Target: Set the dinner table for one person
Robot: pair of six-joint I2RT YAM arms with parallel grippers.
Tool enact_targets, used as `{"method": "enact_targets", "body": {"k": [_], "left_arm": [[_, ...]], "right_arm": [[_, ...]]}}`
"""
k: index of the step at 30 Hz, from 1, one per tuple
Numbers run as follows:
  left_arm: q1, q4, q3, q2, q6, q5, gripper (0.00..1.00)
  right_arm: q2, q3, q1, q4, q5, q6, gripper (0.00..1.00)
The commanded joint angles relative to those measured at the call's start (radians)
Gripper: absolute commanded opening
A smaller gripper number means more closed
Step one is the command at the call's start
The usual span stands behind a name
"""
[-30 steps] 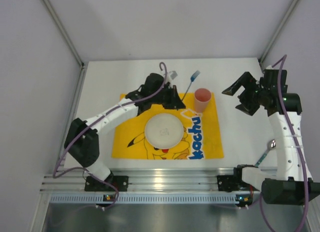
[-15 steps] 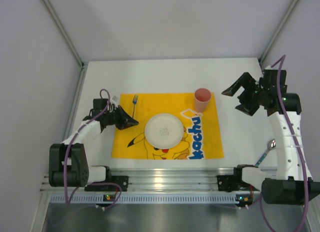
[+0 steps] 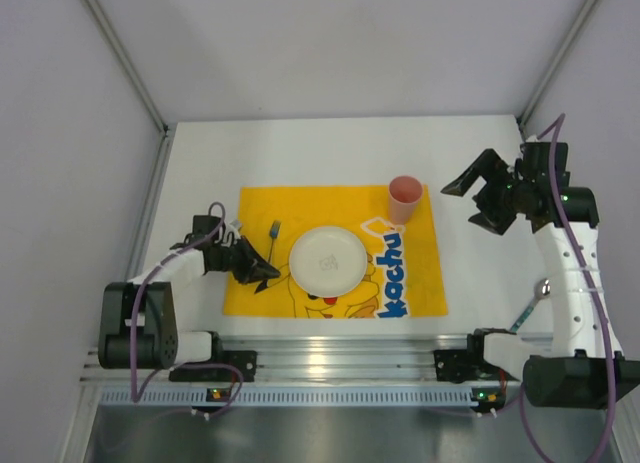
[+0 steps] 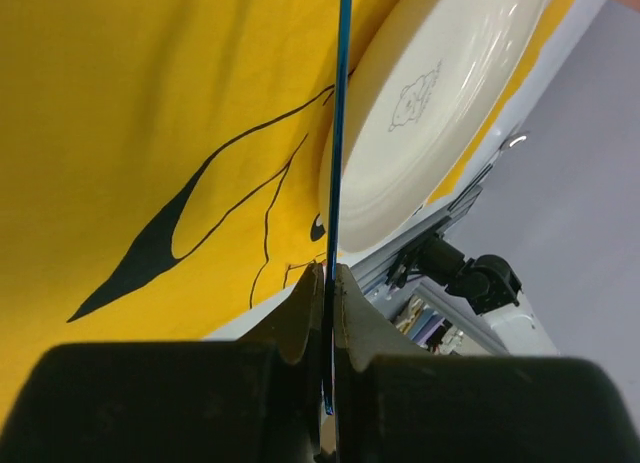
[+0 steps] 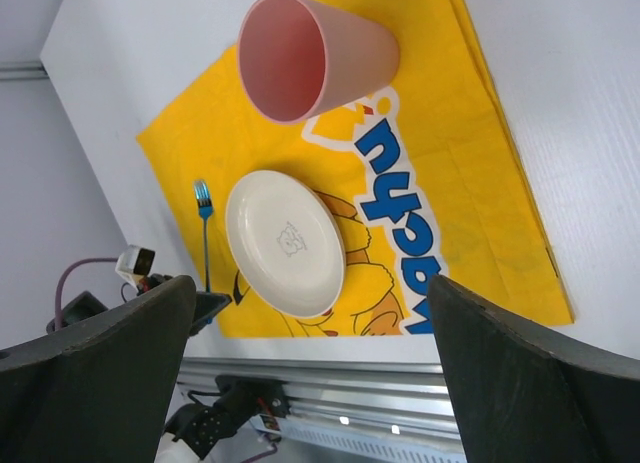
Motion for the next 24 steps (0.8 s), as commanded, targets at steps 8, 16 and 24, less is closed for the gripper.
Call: {"method": "enact_targets", "body": {"k": [8,16,24], "left_arm": [[0.022,-0.113,0.007,0.082,0.016,-0.024,0.35],[0.024,-0.343,0.166,-0.082,0.0,-0.104,0.98],[0.024,-0.395,0.457,-0.08,0.018,-0.256,0.98]], "right_arm": [[-0.022,-0.012,0.015,0.028,0.0,-0.017,1.0],[-0.016,0.011,0.015,0.015,0.045,-0.048,1.0],[0.039,0.055,0.01,-0.034,0.291,-0.135,1.0]]}}
